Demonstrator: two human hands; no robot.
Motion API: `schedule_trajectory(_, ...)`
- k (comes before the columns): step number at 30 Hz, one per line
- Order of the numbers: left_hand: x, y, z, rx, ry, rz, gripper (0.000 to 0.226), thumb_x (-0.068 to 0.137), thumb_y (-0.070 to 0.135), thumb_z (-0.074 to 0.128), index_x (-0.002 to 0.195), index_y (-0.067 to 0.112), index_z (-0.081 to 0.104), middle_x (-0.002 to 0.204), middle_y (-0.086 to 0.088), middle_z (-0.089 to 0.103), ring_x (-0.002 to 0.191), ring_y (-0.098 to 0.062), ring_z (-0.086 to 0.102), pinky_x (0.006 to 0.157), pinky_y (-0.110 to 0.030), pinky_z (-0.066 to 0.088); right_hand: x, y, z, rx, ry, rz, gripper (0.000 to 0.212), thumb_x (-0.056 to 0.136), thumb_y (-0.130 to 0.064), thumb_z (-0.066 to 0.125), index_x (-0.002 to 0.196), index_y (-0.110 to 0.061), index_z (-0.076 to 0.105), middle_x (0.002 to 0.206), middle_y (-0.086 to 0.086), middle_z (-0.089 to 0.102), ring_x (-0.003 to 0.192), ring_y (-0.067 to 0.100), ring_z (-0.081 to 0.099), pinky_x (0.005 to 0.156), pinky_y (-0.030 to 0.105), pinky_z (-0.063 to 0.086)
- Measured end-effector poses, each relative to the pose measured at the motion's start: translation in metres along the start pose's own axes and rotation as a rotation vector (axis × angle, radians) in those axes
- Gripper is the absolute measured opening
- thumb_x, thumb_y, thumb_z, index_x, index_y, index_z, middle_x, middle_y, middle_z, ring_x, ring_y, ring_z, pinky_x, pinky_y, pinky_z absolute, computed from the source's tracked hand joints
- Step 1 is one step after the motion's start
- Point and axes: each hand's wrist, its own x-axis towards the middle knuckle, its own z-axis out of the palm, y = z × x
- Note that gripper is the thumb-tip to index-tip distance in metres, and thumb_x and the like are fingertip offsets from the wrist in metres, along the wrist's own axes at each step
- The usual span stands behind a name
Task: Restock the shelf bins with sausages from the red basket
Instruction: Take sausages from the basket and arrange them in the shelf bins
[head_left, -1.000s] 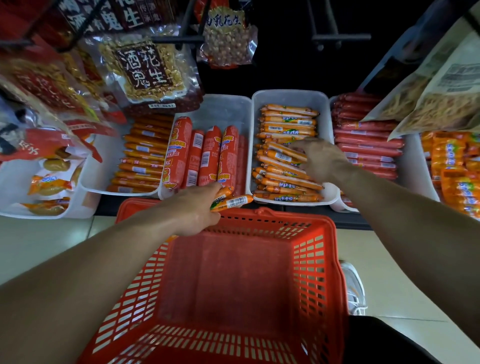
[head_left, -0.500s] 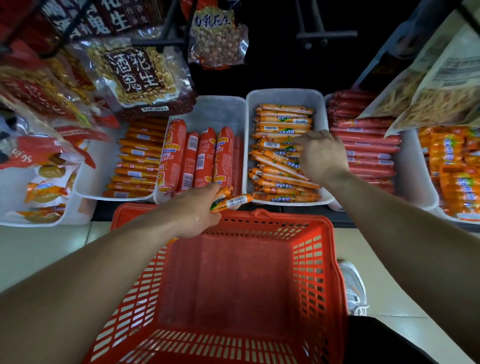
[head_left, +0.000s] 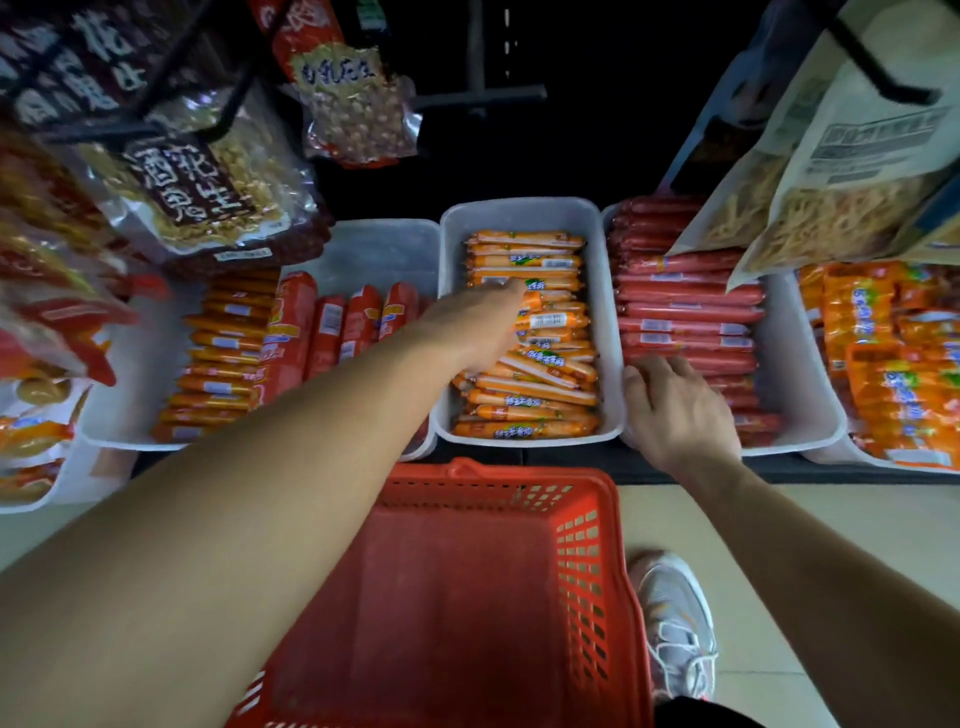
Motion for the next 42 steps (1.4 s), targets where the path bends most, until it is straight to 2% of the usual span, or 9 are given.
schedule_trajectory(3, 0.042, 0.006, 0.007, 0.09, 0.065, 0.033, 0.049, 0.097, 0.021, 0.06, 0.14, 0.014, 0.039, 0.133, -0.01, 0.055, 0.116, -0.029, 0.056, 0.089, -0.041, 0.047, -0.001, -0.001, 0.003, -0.008, 0.044, 0.016, 0.036, 0.098, -0.043, 0.034, 0.098, -0.02, 0.062, 0.099, 0.007, 0.062, 0.09, 0.036, 0.061, 0.071, 0.042, 0.046)
schedule_trajectory(6, 0.066, 0.007, 0.014, 0.077, 0.069, 0.028, 0.072, 0.091, 0.038, 0.067, 0.151, 0.021, 0.031, 0.154, -0.008, 0.037, 0.143, -0.032, 0.032, 0.116, -0.05, 0.029, -0.002, -0.003, 0.002, -0.011, 0.09, 0.041, 0.036, 0.098, -0.043, 0.037, 0.091, -0.019, 0.063, 0.094, 0.007, 0.063, 0.085, 0.036, 0.063, 0.069, 0.042, 0.046)
schedule_trajectory(10, 0.049, -0.005, 0.04, -0.008, -0.028, -0.056, 0.104, 0.08, 0.069, 0.061, 0.158, 0.032, 0.003, 0.166, 0.001, -0.006, 0.152, -0.032, -0.008, 0.122, -0.054, 0.008, -0.001, -0.004, 0.002, -0.024, 0.067, 0.052, 0.04, 0.098, -0.044, 0.034, 0.088, -0.019, 0.064, 0.091, 0.006, 0.064, 0.082, 0.035, 0.063, 0.068, 0.04, 0.045)
schedule_trajectory(13, 0.038, -0.016, 0.061, 0.105, -0.06, -0.052, 0.099, 0.086, 0.079, 0.038, 0.157, 0.032, -0.01, 0.162, 0.005, -0.029, 0.148, -0.03, -0.028, 0.121, -0.057, -0.003, -0.003, -0.005, 0.001, -0.014, 0.077, 0.046, 0.039, 0.099, -0.044, 0.036, 0.087, -0.019, 0.063, 0.092, 0.005, 0.064, 0.082, 0.035, 0.064, 0.066, 0.038, 0.043)
schedule_trajectory(20, 0.061, -0.009, 0.067, 0.069, 0.09, 0.072, 0.077, 0.096, 0.069, 0.017, 0.158, 0.029, -0.004, 0.166, 0.006, -0.015, 0.151, -0.02, -0.018, 0.124, -0.048, 0.001, -0.002, -0.004, 0.003, -0.034, 0.091, 0.029, 0.039, 0.1, -0.044, 0.036, 0.086, -0.02, 0.063, 0.089, 0.004, 0.064, 0.076, 0.032, 0.064, 0.06, 0.034, 0.038)
schedule_trajectory(28, 0.023, 0.006, 0.087, 0.015, 0.127, -0.198, 0.074, 0.099, 0.062, 0.003, 0.159, 0.019, -0.005, 0.166, -0.013, -0.01, 0.153, -0.033, -0.008, 0.124, -0.048, 0.001, -0.002, -0.005, 0.005, -0.04, 0.093, 0.04, 0.039, 0.099, -0.043, 0.036, 0.083, -0.018, 0.062, 0.085, 0.006, 0.064, 0.07, 0.035, 0.063, 0.058, 0.036, 0.041)
schedule_trajectory(32, 0.004, 0.014, 0.088, -0.013, -0.007, -0.283, 0.085, 0.095, 0.068, 0.006, 0.157, 0.013, -0.012, 0.163, -0.019, -0.019, 0.151, -0.039, -0.01, 0.123, -0.049, 0.002, -0.002, -0.006, 0.004, -0.042, 0.102, 0.037, 0.04, 0.099, -0.042, 0.036, 0.084, -0.017, 0.062, 0.087, 0.007, 0.065, 0.072, 0.037, 0.063, 0.059, 0.036, 0.041)
schedule_trajectory(36, -0.002, 0.004, 0.08, -0.051, -0.119, -0.192, 0.092, 0.089, 0.078, 0.019, 0.156, 0.026, -0.018, 0.159, -0.011, -0.033, 0.148, -0.035, -0.023, 0.122, -0.049, 0.002, -0.002, -0.005, 0.005, -0.051, 0.099, 0.035, 0.042, 0.099, -0.044, 0.033, 0.086, -0.017, 0.063, 0.088, 0.007, 0.065, 0.073, 0.036, 0.063, 0.059, 0.036, 0.041)
schedule_trajectory(42, 0.018, 0.002, 0.087, 0.007, 0.071, -0.197, 0.07, 0.101, 0.06, 0.012, 0.156, 0.029, -0.017, 0.162, -0.01, -0.026, 0.151, -0.031, -0.019, 0.123, -0.048, -0.002, -0.001, -0.005, 0.005, -0.044, 0.1, 0.035, 0.042, 0.099, -0.045, 0.034, 0.085, -0.018, 0.061, 0.085, 0.006, 0.064, 0.071, 0.034, 0.062, 0.059, 0.035, 0.041)
